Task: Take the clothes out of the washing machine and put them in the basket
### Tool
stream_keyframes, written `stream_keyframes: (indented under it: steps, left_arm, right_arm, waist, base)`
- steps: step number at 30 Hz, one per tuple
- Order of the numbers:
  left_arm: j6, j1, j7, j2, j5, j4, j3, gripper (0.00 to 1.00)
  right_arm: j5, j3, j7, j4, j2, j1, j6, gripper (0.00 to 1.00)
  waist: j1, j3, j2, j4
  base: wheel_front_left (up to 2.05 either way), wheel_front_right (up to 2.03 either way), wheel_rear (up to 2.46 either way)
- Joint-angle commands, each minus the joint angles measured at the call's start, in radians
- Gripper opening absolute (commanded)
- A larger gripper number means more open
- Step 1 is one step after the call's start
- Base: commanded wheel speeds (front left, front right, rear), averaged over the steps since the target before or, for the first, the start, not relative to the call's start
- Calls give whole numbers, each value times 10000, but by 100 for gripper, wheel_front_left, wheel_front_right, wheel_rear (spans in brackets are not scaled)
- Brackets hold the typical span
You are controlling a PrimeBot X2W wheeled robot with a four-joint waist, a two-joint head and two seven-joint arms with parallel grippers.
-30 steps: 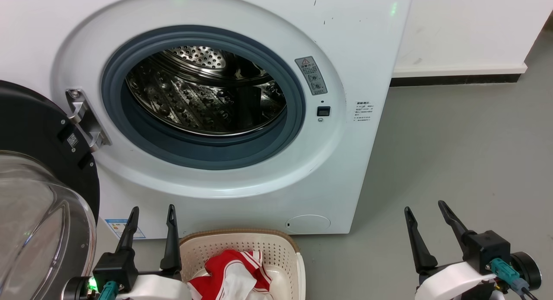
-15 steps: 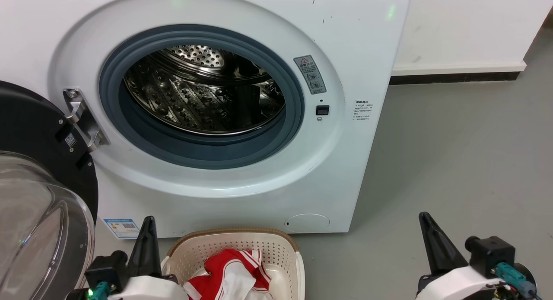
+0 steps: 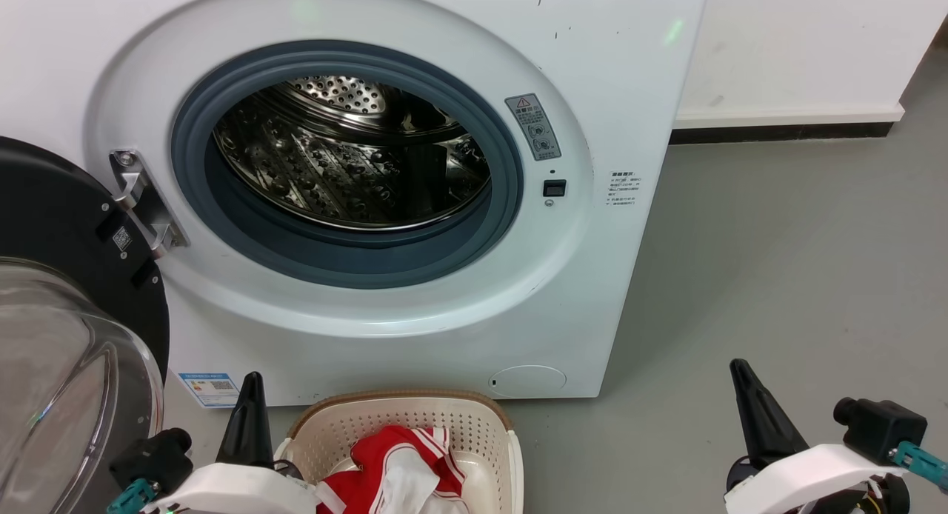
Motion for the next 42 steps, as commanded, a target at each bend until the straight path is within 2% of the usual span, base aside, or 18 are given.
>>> stream_keyframes:
  steps: [1, 23, 24, 42]
  left_arm:
    - [-64, -339, 89, 26, -501, -91, 64, 0]
    - [-339, -683, 906, 15, -3851, 193, 267, 0]
    - [-374, -726, 1005, 14, -4246, 230, 293, 0]
    - [-551, -935, 1517, 6, -6300, 421, 439, 0]
  right_arm:
    - [569, -47, 21, -67, -90, -335, -1, 0]
    - [4193, -261, 352, 323, -201, -697, -2, 0]
    - [4625, -294, 396, 369, -209, -748, -2, 0]
    - [6789, -490, 652, 619, -231, -948, -3, 0]
  waist:
    - [0, 3, 0, 8]
    - [0, 37, 0, 100]
    - [0, 42, 0, 112]
    - [0, 68, 0, 183]
  base:
    - [0, 0, 0]
    - [0, 0, 0]
    - [0, 0, 0]
    - [0, 0, 0]
